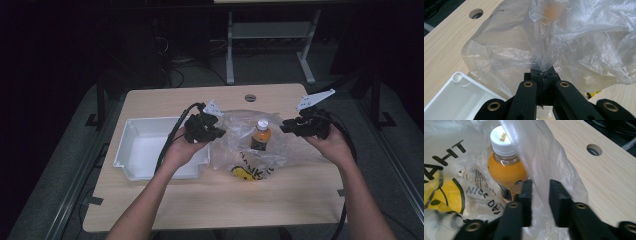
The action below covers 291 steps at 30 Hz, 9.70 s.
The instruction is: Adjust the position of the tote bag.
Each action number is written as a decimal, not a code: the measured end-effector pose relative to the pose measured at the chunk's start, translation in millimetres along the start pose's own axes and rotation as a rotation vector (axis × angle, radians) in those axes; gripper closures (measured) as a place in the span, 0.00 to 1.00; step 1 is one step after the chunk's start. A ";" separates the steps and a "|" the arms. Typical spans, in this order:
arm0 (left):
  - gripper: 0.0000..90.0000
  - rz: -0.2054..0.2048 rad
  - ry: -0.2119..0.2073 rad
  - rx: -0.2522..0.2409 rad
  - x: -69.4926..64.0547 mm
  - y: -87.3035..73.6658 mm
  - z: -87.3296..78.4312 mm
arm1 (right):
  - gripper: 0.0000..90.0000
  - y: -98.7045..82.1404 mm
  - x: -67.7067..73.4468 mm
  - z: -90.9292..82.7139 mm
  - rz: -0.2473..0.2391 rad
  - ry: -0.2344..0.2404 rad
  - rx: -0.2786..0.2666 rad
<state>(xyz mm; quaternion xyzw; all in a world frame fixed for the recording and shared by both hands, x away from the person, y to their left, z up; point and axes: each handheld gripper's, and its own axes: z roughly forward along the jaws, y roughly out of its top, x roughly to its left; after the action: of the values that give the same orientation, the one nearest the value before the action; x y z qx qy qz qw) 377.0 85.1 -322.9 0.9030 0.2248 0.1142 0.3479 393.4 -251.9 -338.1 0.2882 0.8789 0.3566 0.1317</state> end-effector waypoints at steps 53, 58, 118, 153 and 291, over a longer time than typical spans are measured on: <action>1.00 0.009 0.034 0.295 5.0 -9.2 77.0 | 1.00 -66.0 -21.1 70.0 0.226 0.044 0.213; 1.00 0.013 0.022 0.300 4.2 -8.0 78.7 | 1.00 -69.9 -21.8 73.1 0.238 0.044 0.221; 1.00 -0.006 -0.043 0.157 -2.8 4.6 76.7 | 1.00 -64.3 -20.2 60.3 0.226 0.006 0.158; 0.64 -0.049 -0.104 0.145 -3.1 -1.4 59.9 | 0.73 -76.7 6.0 24.1 0.246 -0.034 0.015; 0.51 0.123 -0.254 0.132 -6.4 100.9 87.9 | 0.36 -120.7 59.5 -29.9 0.202 0.022 -0.180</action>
<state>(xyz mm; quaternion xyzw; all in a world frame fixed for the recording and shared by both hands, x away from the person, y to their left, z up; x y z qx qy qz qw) 436.3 -35.0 -319.0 0.9431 0.1303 0.0050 0.3060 283.1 -302.6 -403.2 0.3584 0.8112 0.4485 0.1108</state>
